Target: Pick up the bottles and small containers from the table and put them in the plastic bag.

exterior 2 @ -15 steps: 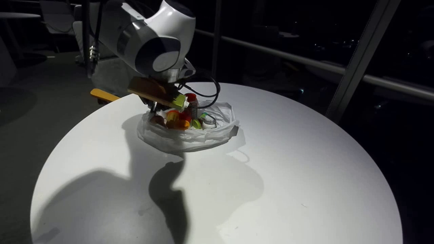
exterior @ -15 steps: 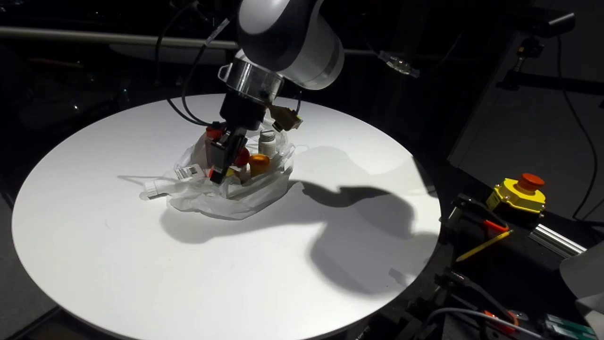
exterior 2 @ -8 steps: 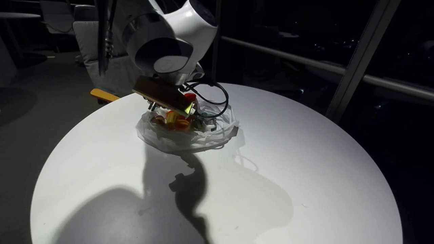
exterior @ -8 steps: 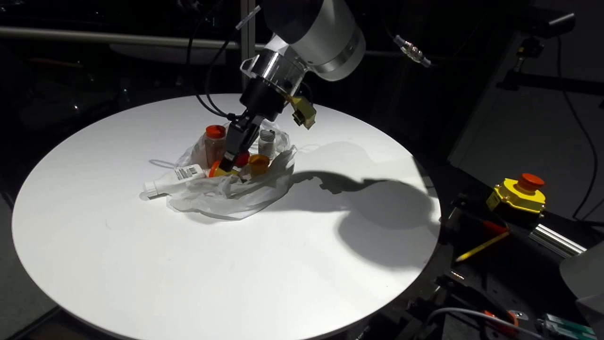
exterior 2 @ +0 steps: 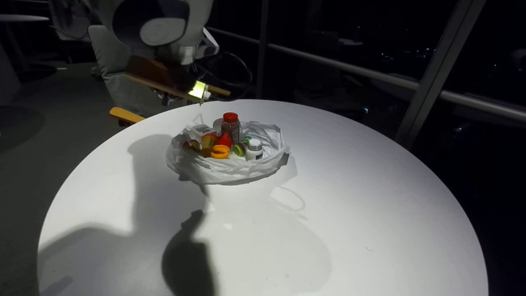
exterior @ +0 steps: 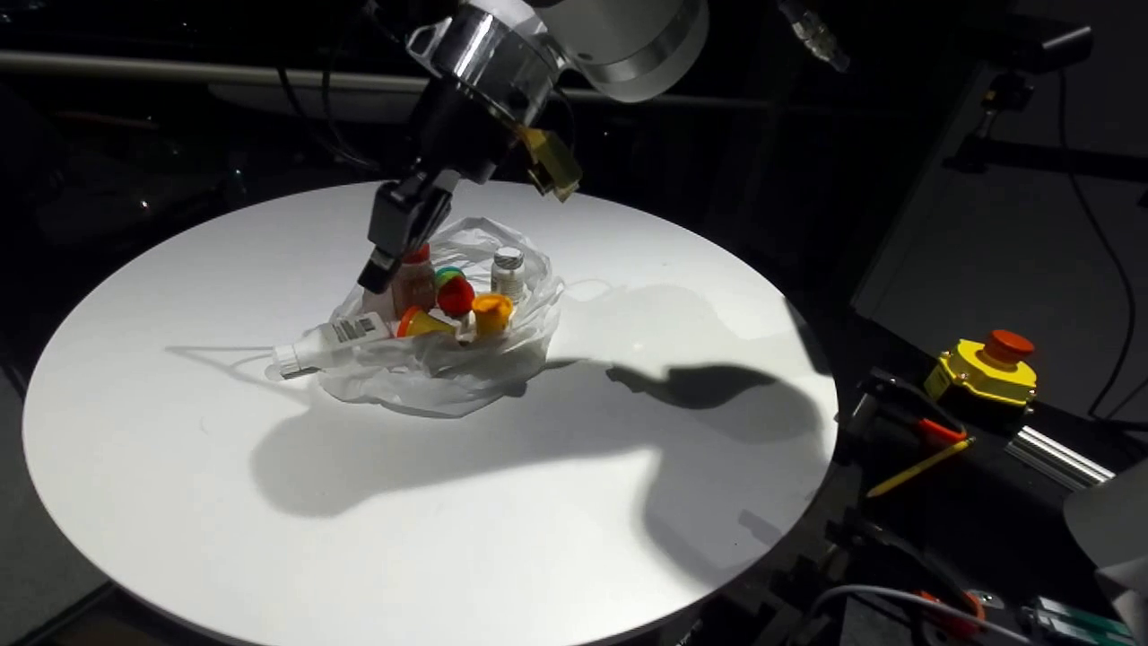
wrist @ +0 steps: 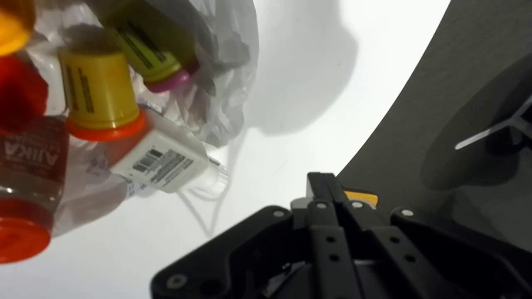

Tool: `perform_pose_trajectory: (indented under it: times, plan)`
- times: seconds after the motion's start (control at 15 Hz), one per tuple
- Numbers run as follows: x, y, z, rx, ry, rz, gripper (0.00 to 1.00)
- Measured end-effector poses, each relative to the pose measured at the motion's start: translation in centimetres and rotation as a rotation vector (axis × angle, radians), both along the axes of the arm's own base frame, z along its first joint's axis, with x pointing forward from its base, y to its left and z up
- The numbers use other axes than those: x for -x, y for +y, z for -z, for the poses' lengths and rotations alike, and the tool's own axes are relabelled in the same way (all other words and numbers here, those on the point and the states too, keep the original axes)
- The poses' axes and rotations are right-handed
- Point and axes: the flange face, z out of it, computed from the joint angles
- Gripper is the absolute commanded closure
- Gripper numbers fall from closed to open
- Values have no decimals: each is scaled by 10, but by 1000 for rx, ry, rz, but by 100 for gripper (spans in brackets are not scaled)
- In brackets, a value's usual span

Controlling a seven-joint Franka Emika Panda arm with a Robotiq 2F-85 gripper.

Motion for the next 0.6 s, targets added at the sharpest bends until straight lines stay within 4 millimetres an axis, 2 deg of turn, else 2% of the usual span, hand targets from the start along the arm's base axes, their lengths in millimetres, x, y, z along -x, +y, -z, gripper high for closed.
perform_pose_trajectory:
  times: [0.2, 0.33, 0.47, 0.6]
  plan:
    - [16, 39, -42, 72, -75, 51, 100]
    - [27, 55, -70, 130, -121, 84, 100]
    - [35, 59, -94, 196, -167, 120, 100]
    - [40, 52, -114, 273, -213, 160, 100]
